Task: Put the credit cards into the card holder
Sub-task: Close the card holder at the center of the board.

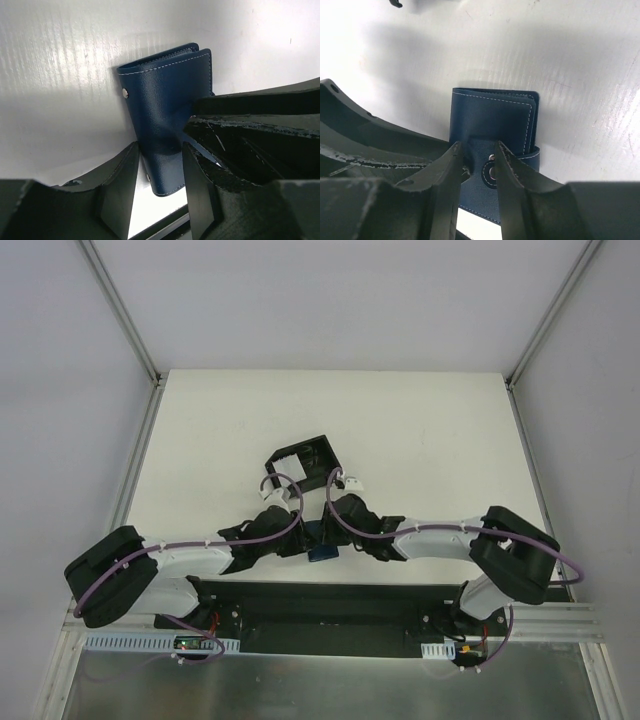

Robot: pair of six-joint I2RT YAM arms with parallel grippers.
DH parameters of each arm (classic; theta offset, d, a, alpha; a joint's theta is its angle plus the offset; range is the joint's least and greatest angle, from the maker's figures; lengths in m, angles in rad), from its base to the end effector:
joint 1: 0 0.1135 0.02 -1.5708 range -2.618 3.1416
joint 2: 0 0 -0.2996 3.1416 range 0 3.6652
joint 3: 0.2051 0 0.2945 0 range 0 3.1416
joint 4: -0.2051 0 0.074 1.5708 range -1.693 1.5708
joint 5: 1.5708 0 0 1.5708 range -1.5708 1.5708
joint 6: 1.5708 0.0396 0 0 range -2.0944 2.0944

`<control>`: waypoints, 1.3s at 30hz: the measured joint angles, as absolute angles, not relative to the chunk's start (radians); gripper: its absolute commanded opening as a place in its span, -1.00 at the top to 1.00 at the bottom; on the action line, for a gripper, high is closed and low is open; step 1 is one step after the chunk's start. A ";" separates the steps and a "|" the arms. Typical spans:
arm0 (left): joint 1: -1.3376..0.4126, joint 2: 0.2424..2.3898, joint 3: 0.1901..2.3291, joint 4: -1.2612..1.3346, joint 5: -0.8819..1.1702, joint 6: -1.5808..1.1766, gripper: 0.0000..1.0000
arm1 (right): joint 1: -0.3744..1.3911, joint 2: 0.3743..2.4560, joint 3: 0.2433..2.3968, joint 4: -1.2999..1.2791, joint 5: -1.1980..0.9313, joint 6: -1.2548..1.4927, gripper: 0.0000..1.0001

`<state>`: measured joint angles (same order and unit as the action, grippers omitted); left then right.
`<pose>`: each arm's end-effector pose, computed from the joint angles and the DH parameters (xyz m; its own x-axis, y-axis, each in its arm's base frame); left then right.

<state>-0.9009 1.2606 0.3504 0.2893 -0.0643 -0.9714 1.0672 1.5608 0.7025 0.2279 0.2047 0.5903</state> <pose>0.1542 -0.1906 0.1419 -0.8229 -0.2881 -0.4897 0.1248 0.7492 -0.6505 0.1721 0.2956 0.1676 -0.6695 -0.0859 -0.7378 -0.4883 0.7994 0.3501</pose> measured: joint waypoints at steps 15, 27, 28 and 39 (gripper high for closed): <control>-0.924 1.261 0.352 0.288 -0.089 -1.016 0.07 | 1.076 1.303 0.578 0.243 0.225 0.511 0.20; -0.931 1.266 0.414 0.188 -0.106 -0.896 0.06 | 0.990 1.205 0.475 0.186 0.210 0.521 0.66; -0.931 1.271 0.420 0.183 -0.107 -0.891 0.06 | 0.990 1.217 0.475 0.189 0.196 0.522 0.67; -0.931 1.328 0.460 0.181 -0.110 -0.866 0.10 | 0.990 1.385 0.508 0.232 0.090 0.522 0.71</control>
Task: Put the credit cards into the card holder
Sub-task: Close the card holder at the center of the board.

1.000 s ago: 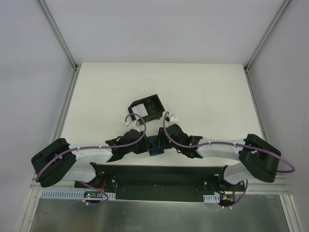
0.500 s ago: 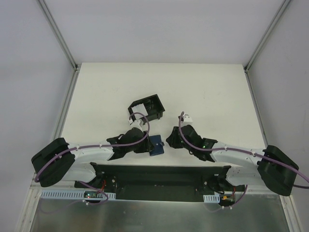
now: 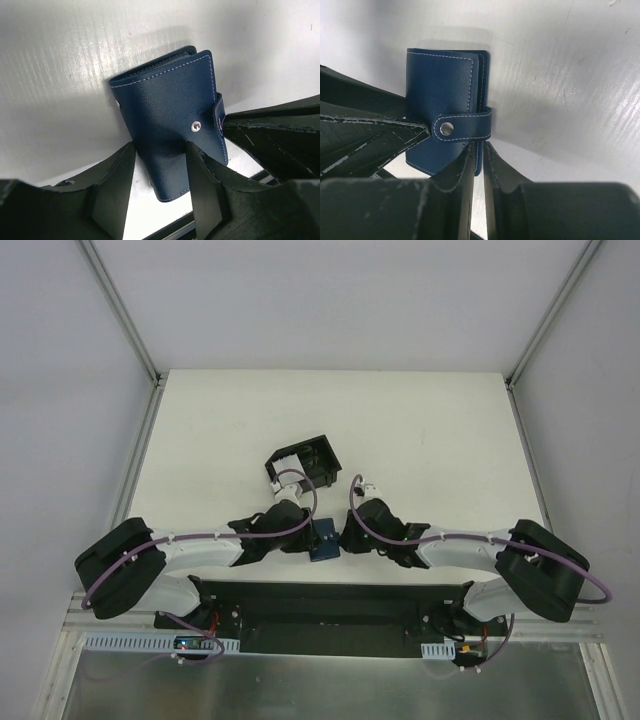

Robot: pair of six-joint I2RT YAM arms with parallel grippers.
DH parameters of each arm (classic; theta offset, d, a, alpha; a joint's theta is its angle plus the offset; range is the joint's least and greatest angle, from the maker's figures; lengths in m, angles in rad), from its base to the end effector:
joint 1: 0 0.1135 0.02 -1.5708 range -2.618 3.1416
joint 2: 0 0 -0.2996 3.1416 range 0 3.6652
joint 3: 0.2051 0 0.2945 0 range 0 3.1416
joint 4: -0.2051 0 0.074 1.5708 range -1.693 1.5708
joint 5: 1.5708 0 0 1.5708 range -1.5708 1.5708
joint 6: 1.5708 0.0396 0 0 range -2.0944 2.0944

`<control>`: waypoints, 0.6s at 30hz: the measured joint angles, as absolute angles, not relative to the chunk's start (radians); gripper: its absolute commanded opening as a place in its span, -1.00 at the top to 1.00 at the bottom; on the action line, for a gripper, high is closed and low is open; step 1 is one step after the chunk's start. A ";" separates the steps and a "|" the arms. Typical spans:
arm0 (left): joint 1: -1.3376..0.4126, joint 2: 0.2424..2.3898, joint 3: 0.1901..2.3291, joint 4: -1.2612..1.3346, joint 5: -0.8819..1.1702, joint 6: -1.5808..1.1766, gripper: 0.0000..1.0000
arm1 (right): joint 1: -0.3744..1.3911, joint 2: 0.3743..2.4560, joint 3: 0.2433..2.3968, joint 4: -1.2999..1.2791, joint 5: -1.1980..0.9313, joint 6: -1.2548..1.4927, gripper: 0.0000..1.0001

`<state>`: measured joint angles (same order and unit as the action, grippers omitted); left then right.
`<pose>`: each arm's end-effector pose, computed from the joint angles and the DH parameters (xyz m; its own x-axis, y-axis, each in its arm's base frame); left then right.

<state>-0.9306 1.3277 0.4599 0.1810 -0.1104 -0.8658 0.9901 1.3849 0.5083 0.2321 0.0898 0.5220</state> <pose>0.1634 -0.2121 0.1512 -0.8138 -0.1747 -0.5543 0.1951 0.8163 -0.5437 0.1598 0.2371 0.1566 -0.6813 -0.1331 -0.7198 -0.5234 0.7761 0.3519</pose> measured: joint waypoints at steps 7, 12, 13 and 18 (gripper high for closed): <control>-0.931 1.355 0.479 0.187 -0.118 -0.855 0.13 | 0.991 1.401 0.537 0.207 0.088 0.489 0.73; -0.931 1.357 0.482 0.187 -0.122 -0.849 0.12 | 0.995 1.383 0.550 0.165 0.093 0.463 0.71; -0.931 1.357 0.482 0.187 -0.123 -0.849 0.11 | 0.997 1.366 0.550 0.155 0.096 0.459 0.71; -0.931 1.357 0.482 0.187 -0.125 -0.845 0.11 | 0.999 1.255 0.550 0.140 0.115 0.438 0.71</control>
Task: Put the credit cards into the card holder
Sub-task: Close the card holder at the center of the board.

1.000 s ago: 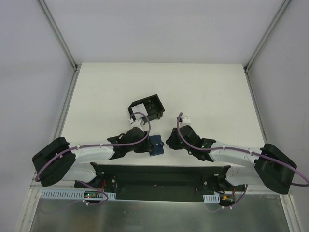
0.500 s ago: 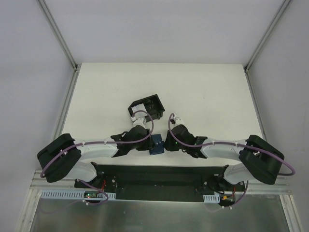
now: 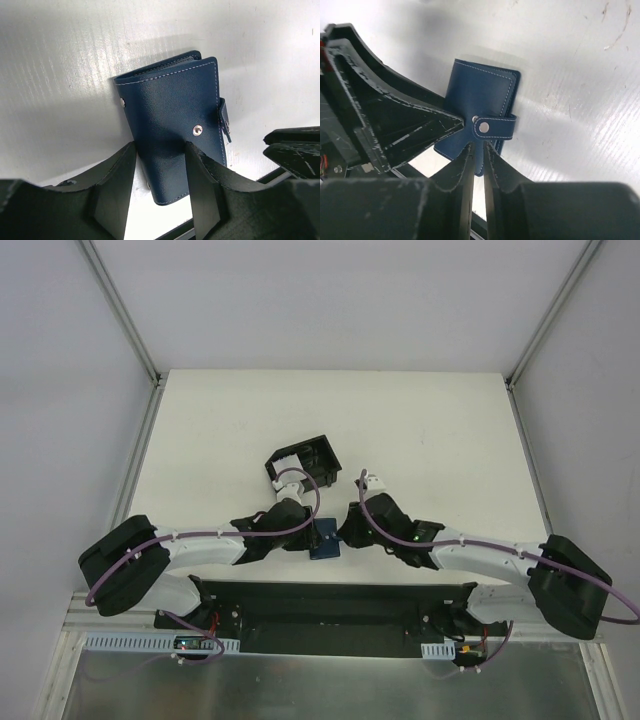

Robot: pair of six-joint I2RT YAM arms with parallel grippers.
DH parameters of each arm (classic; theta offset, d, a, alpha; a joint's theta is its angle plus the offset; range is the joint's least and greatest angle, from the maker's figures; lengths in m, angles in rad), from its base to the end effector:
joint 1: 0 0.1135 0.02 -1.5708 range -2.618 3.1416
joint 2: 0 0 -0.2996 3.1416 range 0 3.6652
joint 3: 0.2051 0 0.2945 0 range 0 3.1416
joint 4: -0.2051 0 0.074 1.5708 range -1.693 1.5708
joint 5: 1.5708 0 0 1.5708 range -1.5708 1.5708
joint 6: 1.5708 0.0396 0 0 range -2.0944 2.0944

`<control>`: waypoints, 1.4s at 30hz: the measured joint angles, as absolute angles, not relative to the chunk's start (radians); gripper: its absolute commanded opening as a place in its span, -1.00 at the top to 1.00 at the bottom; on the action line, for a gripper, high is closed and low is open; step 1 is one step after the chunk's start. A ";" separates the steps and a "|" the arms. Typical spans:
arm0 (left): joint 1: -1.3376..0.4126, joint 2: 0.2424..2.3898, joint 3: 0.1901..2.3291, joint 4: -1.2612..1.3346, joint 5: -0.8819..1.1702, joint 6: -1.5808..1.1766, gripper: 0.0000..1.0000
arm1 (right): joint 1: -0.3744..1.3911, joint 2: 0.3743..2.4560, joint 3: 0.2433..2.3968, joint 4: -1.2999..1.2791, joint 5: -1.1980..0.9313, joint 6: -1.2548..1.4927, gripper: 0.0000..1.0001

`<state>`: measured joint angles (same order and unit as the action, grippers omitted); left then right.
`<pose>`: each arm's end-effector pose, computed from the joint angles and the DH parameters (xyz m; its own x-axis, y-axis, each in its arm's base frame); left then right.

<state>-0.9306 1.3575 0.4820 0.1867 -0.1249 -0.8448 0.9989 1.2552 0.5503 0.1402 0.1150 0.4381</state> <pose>0.1681 -0.2174 0.1513 -0.8042 -0.1625 -0.5717 0.2062 0.8259 -0.5248 0.1560 0.2340 0.1965 -0.5944 -0.1448 -0.7910 -0.5860 0.7516 0.3028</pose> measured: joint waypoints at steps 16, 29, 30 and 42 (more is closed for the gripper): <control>-0.931 1.357 0.487 0.178 -0.125 -0.836 0.11 | 0.965 1.394 0.603 0.153 0.050 0.434 0.74; -0.931 1.357 0.487 0.178 -0.125 -0.836 0.11 | 0.964 1.462 0.620 0.207 0.018 0.453 0.74; -0.931 1.357 0.487 0.178 -0.125 -0.836 0.12 | 0.963 1.467 0.622 0.208 0.017 0.454 0.74; -0.931 1.357 0.487 0.178 -0.132 -0.837 0.12 | 0.960 1.483 0.636 0.215 -0.003 0.452 0.69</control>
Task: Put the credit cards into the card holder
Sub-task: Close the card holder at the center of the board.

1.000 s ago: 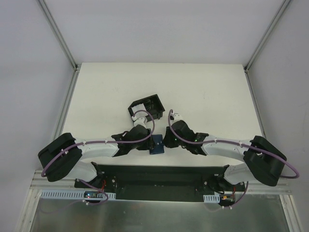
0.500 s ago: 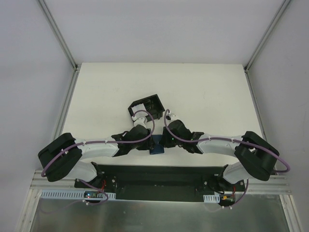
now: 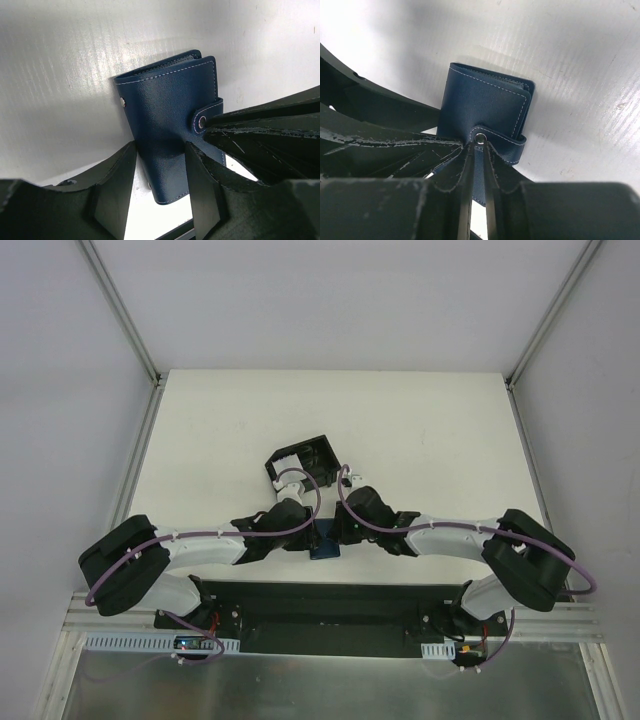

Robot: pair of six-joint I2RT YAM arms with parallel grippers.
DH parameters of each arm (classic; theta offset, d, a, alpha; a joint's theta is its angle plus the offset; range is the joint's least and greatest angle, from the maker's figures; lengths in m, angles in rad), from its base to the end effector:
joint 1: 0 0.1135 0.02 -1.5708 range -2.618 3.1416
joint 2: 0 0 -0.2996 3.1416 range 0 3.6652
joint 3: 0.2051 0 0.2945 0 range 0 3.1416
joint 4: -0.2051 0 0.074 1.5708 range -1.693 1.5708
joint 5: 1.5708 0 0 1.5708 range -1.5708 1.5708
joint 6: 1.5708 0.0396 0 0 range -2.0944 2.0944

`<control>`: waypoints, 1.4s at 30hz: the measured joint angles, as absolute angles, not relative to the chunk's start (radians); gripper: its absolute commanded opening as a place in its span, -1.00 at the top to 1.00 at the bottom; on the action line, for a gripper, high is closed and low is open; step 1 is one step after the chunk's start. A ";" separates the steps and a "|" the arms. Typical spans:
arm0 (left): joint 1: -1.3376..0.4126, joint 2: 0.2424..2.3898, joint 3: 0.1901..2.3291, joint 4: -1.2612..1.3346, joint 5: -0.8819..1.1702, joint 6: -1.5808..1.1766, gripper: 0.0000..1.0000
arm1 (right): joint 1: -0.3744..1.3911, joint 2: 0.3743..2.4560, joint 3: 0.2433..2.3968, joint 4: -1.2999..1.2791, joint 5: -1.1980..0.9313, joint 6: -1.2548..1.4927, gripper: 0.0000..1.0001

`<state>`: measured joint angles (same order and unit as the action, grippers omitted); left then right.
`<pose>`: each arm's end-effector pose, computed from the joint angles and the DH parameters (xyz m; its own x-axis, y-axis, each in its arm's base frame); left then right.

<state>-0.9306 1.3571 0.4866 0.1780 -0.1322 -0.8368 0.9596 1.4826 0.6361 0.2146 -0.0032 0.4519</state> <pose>0.1686 -0.2177 0.1522 -0.8007 -0.1571 -0.5780 0.2087 0.8313 -0.5151 0.1842 0.2632 0.1686 -0.6632 -0.1855 -0.7251 -0.5901 0.7256 0.3541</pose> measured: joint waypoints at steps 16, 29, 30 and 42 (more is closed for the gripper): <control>-0.931 1.356 0.486 0.176 -0.135 -0.837 0.12 | 0.950 1.484 0.687 0.146 0.004 0.416 0.67; -0.931 1.356 0.486 0.175 -0.136 -0.836 0.13 | 0.950 1.509 0.710 0.115 0.011 0.407 0.67; -0.931 1.356 0.486 0.175 -0.136 -0.836 0.13 | 0.950 1.509 0.710 0.115 0.011 0.407 0.67; -0.931 1.357 0.486 0.175 -0.137 -0.836 0.13 | 0.950 1.508 0.706 0.107 0.030 0.419 0.71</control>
<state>-0.9306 1.3567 0.4862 0.1753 -0.1368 -0.8364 0.9504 1.5082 0.7059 0.1074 0.0299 0.4187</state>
